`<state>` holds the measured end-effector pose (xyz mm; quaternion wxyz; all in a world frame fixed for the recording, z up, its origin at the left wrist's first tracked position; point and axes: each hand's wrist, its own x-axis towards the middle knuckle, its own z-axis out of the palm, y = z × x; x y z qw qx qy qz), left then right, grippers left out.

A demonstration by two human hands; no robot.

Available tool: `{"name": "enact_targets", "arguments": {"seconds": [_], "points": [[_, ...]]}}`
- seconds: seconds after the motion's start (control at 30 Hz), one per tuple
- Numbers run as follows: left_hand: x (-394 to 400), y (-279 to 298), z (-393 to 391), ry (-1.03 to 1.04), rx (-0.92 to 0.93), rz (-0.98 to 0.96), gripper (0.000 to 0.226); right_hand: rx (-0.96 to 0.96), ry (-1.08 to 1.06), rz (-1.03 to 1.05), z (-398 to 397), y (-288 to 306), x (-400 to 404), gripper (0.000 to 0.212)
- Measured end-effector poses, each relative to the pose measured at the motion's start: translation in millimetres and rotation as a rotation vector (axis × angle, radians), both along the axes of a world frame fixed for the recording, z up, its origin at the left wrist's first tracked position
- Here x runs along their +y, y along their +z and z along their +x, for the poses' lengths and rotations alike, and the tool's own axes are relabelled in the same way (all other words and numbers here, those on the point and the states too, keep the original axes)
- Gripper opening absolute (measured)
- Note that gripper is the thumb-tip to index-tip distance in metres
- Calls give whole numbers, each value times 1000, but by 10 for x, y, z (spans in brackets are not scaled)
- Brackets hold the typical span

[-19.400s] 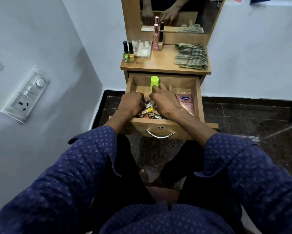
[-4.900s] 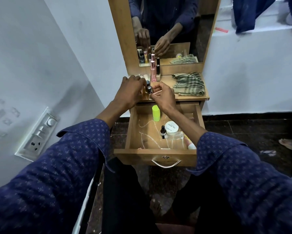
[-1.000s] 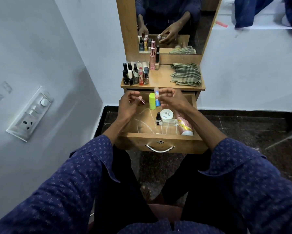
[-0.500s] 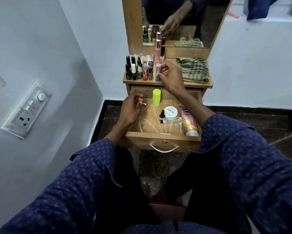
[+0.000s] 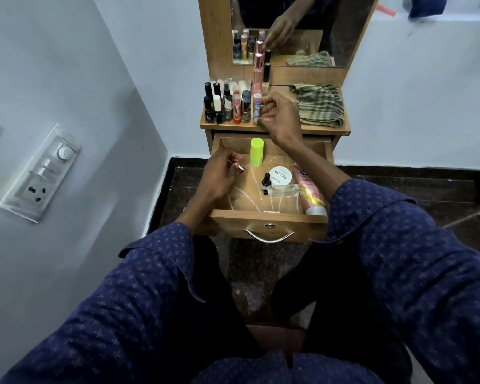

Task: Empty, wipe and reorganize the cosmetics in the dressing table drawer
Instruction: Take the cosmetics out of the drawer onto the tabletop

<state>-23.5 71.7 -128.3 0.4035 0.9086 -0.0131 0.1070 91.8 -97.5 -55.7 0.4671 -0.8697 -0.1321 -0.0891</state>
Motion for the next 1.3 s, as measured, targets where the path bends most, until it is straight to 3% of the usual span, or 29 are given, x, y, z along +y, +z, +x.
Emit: {"name": "enact_targets", "arguments": {"seconds": [0.1,0.2,0.33,0.47,0.67,1.03,1.2,1.3], "points": [[-46,49,8,-50,-7,55,17,-11,-56,8,-112,-37,-107,45],[-115,84,18,-57,-3,79,15,-92,-64,-9,-362,-109,-286,26],[-280,80,-8,-72,48,45,10,-60,43,-310,-739,-305,-652,10],[-415,76,-41,-138,184,-3,5,33,197,-677,-996,-495,-903,16],[-485,67,-95,-173,237,-2,4,20,148,-844,-1054,-613,-957,36],[-474,103,-169,-146,203,34,5,83,153,-847,-1102,-620,-902,38],[-477,123,-155,-70,153,-32,8,48,215,-706,-1096,-627,-1006,38],[-463,170,-165,15,116,-196,11,93,258,-474,-1087,-595,-978,37]]}}
